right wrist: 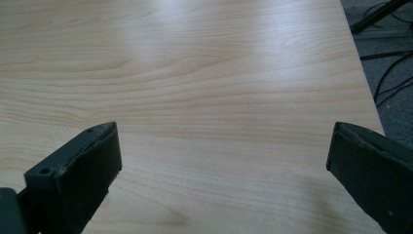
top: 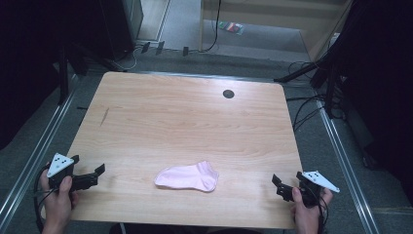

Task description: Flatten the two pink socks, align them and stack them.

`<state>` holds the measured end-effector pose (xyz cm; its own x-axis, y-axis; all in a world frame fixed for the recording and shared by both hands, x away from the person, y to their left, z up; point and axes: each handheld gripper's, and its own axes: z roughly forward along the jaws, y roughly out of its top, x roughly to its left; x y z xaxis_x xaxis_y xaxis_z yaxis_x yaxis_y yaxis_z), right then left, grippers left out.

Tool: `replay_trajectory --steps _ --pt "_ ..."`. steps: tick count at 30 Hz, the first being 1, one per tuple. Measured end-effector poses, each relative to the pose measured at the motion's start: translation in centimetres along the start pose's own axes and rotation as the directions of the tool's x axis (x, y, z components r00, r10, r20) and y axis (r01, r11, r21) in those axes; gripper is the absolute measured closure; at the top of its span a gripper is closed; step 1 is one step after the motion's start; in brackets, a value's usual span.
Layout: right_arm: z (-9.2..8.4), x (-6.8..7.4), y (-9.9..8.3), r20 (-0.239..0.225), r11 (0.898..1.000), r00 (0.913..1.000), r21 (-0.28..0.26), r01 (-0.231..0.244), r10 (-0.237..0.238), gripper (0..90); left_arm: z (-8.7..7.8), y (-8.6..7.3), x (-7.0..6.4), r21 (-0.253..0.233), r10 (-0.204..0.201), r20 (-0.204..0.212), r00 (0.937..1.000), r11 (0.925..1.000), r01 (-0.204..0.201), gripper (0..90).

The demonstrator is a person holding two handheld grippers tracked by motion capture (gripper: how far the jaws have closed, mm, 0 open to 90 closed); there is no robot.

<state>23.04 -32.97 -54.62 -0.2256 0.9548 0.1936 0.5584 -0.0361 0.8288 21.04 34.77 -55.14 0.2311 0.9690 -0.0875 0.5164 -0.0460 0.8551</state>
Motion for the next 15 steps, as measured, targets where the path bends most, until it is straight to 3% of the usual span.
replay_trajectory --steps 5,8,15 --pt "-0.75 -0.75 -0.39 -0.002 1.000 1.0000 0.003 0.000 0.000 0.0 0.07 0.04 -0.18 -0.002 0.010 -0.001 1.0000 1.0000 -0.010 0.0" --pt "-0.90 -1.07 -0.44 -0.009 1.000 0.9996 -0.004 -0.027 0.027 0.0 0.08 0.04 -0.11 -0.006 0.002 -0.001 1.0000 1.0000 -0.002 0.0" --pt "-0.86 -0.57 -0.40 0.030 1.000 0.9995 -0.011 -0.009 0.009 8.4 0.25 0.12 -0.18 0.003 0.000 0.000 1.0000 1.0000 0.000 0.0"
